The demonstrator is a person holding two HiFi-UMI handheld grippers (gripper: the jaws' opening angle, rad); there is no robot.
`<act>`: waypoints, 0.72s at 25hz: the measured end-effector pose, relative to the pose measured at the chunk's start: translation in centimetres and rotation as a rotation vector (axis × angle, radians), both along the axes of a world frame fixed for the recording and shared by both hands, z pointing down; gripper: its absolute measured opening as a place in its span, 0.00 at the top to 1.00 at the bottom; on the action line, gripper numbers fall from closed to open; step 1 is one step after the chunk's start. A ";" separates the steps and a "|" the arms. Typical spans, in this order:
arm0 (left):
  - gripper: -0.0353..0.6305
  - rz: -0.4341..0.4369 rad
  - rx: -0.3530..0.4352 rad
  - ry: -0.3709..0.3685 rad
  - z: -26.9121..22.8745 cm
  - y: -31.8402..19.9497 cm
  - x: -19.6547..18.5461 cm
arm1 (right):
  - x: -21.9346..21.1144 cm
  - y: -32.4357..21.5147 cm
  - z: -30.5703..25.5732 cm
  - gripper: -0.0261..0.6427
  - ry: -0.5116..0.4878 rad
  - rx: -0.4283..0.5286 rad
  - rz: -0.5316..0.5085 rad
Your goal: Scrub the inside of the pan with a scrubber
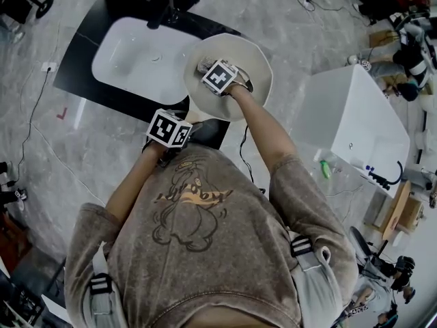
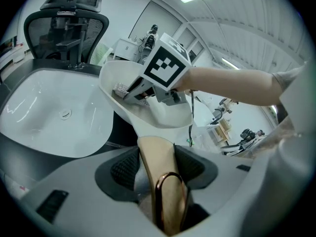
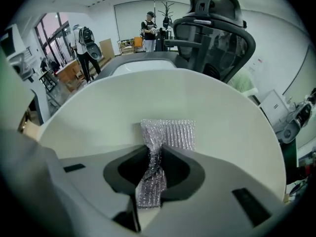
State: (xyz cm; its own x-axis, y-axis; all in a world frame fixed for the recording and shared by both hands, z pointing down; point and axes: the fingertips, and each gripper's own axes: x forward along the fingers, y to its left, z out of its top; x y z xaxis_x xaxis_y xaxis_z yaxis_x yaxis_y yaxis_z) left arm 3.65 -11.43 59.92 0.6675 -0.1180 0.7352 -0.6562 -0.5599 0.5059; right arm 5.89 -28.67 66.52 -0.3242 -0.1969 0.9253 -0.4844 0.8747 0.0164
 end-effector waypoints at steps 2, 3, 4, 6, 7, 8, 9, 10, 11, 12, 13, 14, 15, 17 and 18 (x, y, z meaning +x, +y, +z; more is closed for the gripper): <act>0.59 0.000 0.000 0.003 0.0 0.1 0.0 | 0.6 -1.0 -0.1 0.83 0.008 0.027 -0.012; 0.59 0.000 -0.001 0.005 0.0 0.1 0.0 | 1.3 -1.5 0.0 0.83 0.027 0.038 -0.010; 0.59 -0.001 -0.002 0.006 -0.1 0.1 0.0 | 2.3 -1.9 0.0 0.83 0.057 0.051 -0.005; 0.59 -0.002 -0.001 0.007 -0.3 0.1 0.0 | 4.3 -2.6 0.0 0.83 0.116 0.071 0.002; 0.59 -0.003 -0.001 0.008 -0.3 0.1 0.0 | 4.8 -2.8 0.0 0.82 0.119 0.073 0.001; 0.59 -0.004 -0.001 0.008 -0.4 0.1 0.1 | 5.4 -2.9 -0.1 0.82 0.120 0.068 0.005; 0.59 -0.005 -0.002 0.010 -0.4 0.2 0.2 | 6.3 -2.8 -0.1 0.83 0.138 0.058 0.021; 0.59 -0.005 -0.002 0.011 -0.4 0.2 0.3 | 7.4 -2.7 -0.1 0.83 0.171 0.046 0.043; 0.59 -0.005 -0.003 0.013 -0.5 0.2 0.3 | 8.4 -2.6 -0.1 0.83 0.201 0.036 0.062; 0.59 -0.005 -0.004 0.014 -0.4 0.2 0.3 | 9.1 -2.5 -0.1 0.83 0.223 0.030 0.073; 0.59 -0.004 -0.004 0.015 -0.4 0.2 0.2 | 9.6 -2.5 -0.2 0.83 0.241 0.029 0.080; 0.59 -0.004 -0.004 0.017 -0.4 0.1 0.0 | 10.0 -2.6 -0.3 0.83 0.259 0.027 0.085; 0.59 -0.003 -0.005 0.018 -0.3 0.1 -0.1 | 10.3 -2.5 -0.3 0.83 0.275 0.020 0.089; 0.59 -0.003 -0.005 0.020 -0.3 0.0 -0.3 | 10.7 -2.2 -0.3 0.83 0.282 -0.003 0.092; 0.59 -0.002 -0.005 0.020 -0.3 0.0 -0.3 | 10.5 -1.9 -0.2 0.83 0.262 -0.018 0.090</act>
State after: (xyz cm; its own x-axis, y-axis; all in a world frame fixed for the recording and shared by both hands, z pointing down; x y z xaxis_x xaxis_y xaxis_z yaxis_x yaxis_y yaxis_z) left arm 3.37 -11.40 59.65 0.6816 -0.1158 0.7225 -0.6474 -0.5556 0.5217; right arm 16.41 -30.60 66.29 -0.0548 -0.1965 0.9790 -0.5417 0.8295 0.1362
